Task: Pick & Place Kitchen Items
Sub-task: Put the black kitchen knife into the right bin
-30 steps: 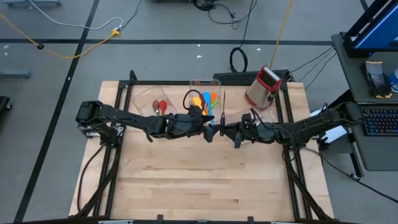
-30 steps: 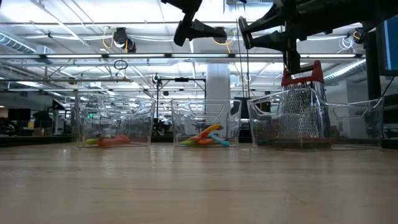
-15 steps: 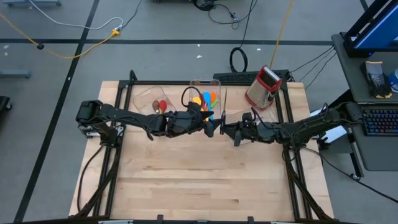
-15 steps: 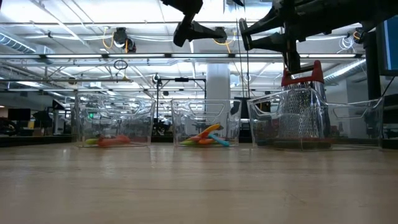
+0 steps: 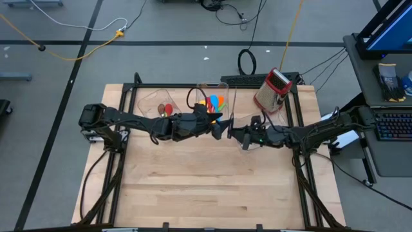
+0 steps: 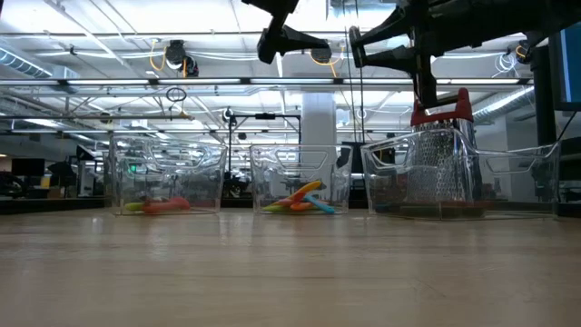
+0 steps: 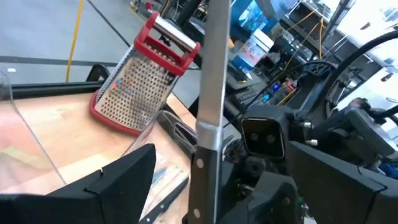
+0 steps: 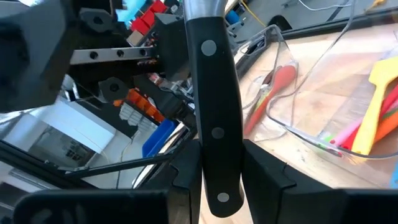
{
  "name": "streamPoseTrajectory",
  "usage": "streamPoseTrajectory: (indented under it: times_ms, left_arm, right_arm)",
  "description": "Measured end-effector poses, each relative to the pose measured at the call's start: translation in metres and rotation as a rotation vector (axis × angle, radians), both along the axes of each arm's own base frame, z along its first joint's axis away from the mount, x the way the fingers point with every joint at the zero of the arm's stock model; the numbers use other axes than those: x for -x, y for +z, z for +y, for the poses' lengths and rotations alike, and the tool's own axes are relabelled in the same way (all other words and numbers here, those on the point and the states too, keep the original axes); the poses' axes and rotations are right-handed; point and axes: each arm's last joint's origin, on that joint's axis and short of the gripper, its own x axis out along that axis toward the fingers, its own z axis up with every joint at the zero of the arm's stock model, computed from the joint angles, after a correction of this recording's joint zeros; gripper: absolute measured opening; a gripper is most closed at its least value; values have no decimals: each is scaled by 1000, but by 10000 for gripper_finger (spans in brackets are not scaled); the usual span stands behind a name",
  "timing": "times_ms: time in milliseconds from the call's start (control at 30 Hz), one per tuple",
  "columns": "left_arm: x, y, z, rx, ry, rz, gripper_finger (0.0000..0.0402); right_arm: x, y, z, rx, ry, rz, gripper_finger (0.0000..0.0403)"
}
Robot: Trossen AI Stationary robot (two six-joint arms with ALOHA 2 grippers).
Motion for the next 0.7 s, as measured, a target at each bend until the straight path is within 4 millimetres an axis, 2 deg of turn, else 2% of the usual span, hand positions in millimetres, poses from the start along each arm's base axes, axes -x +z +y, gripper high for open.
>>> streamPoseTrajectory:
  times_ms: [467,700]
  left_arm:
    - [-1,0,-2,133,-61,-48,365]
    - [-1,5,-1,134,-57,-103,365]
  right_arm:
    - [-1,5,-1,-2,-6,-54,77]
    - [-1,5,-1,-2,-5,-54,77]
